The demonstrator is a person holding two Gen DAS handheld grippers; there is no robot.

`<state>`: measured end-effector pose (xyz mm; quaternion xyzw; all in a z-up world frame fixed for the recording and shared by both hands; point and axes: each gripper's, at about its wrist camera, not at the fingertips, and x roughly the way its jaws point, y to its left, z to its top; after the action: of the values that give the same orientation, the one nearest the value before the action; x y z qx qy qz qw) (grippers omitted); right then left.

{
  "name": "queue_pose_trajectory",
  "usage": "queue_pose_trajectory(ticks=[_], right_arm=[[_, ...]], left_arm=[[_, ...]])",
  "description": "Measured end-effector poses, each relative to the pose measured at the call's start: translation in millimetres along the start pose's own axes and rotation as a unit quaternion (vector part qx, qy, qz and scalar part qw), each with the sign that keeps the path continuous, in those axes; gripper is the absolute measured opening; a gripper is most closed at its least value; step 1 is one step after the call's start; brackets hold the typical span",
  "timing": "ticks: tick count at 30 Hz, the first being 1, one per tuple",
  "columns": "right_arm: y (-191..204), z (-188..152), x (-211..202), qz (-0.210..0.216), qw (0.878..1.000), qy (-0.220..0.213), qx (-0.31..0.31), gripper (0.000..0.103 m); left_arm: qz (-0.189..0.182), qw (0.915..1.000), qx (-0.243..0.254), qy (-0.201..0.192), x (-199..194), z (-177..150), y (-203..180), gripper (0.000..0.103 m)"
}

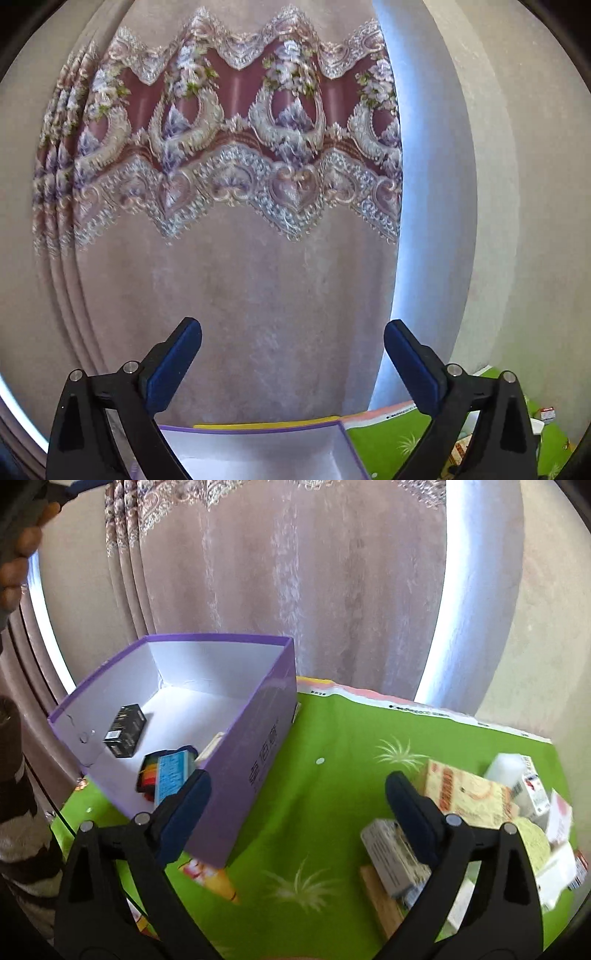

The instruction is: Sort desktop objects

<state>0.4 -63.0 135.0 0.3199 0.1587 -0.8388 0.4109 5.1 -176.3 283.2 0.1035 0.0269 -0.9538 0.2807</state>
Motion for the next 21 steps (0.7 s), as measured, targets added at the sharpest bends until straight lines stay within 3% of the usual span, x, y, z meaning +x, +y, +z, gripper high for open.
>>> queue_pose_trajectory(ticks=[2,4,7,9,12,14,18,21], right_arm=[[-2.1,-7.7,12.9,0.001,1.0,0.023,-0.001,0.096],[-7.5,-12.5,12.5,0.03,0.999,0.033,0.012,0.096],[-13.9,-13.0,0.2,-0.002,1.0,0.011,0.027,0.096],[-21.9,-19.1,-1.2,0.001,0.998,0.016,0.068,0.096],[-28.9,-26.3,-11.2,-0.015,0.994,0.013,0.107,0.096],[-27.9,-25.1,-23.9,-0.031,0.994,0.001,0.107,0.096],[-22.0,-24.9,-47.2,-0.03,0.996,-0.017,0.08,0.096],[-20.9,-28.9,-54.3,-0.016,0.996,-0.013,0.085,0.096]], left_arm=[[-0.013,0.9997,0.019,0.011,20.8,1.2,-11.0,0.1],[-0.025,0.9991,0.035,-0.003,37.8,5.0,-24.7,0.1],[-0.054,0.9958,0.07,0.024,71.7,-0.7,-46.2,0.1],[-0.057,0.9933,0.097,0.023,79.9,0.4,-61.6,0.1],[-0.083,0.9892,0.121,-0.01,50.2,9.4,-73.4,0.1],[-0.079,0.9909,0.108,-0.012,32.3,12.9,-65.3,0.1],[-0.046,0.9943,0.095,0.014,11.4,16.7,-45.0,0.1],[-0.042,0.9953,0.079,0.035,-4.5,9.4,-31.7,0.1]])
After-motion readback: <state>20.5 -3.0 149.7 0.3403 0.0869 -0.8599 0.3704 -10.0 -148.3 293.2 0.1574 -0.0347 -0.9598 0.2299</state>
